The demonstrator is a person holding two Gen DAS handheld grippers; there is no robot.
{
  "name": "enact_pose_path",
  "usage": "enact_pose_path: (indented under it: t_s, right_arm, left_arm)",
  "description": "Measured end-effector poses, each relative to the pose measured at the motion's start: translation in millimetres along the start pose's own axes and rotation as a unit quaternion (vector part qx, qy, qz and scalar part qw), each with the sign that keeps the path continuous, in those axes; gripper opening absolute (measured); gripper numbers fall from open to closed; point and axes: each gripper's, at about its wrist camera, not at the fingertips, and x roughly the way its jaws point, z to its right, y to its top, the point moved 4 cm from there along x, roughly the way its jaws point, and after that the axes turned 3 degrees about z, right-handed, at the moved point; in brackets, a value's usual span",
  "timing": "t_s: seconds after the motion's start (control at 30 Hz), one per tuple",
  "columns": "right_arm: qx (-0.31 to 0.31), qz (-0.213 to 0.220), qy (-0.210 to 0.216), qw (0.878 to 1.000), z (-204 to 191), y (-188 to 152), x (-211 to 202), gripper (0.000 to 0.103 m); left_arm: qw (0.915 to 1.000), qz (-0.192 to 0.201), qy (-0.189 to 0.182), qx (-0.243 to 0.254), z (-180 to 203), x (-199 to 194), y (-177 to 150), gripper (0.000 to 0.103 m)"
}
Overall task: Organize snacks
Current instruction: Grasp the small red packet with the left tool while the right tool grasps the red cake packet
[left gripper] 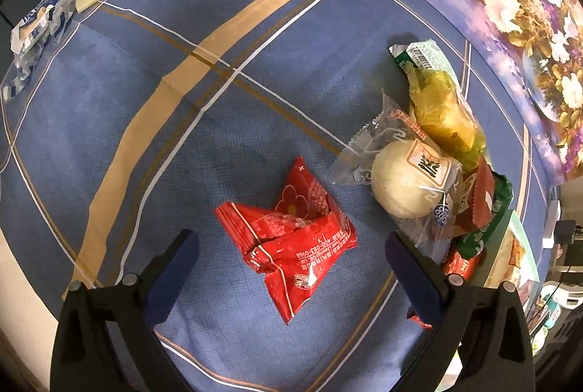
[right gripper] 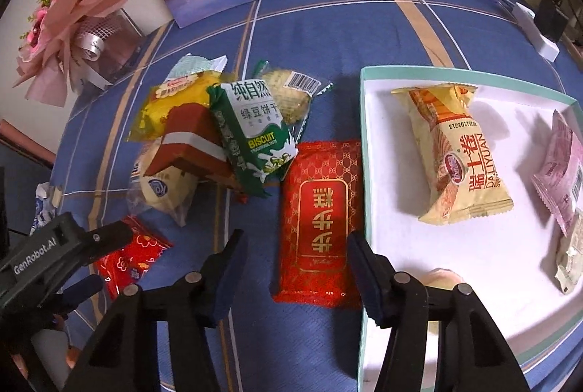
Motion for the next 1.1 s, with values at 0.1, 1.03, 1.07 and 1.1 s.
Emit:
enact_pose_path:
  t_s: [0.1, 1.03, 1.07, 1.1]
  right_arm:
    - [-0.009, -0.001, -0.005, 1.0, -2, 1, 2, 0.06]
    - [-0.063, -0.006, -0.056, 0.996, -27, -6, 15, 0.059]
    - [-0.062, -0.008, -0.053, 0.997, -27, -7, 16, 0.059]
    - [-0.061, -0.01, -0.051, 0.997, -28, -7, 17, 0.059]
  left_arm:
    - [1.0, 0.003, 0.004, 0.006, 6, 2, -1, 0.102]
    - [0.9995, 0.001, 0.013, 0.028, 28, 14, -14, 0.067]
    - [0.9996, 0.0, 0.011, 0.027, 28, 15, -14, 0.066]
    - [0.9996, -0.001, 0.009, 0.026, 28, 16, -14, 0.066]
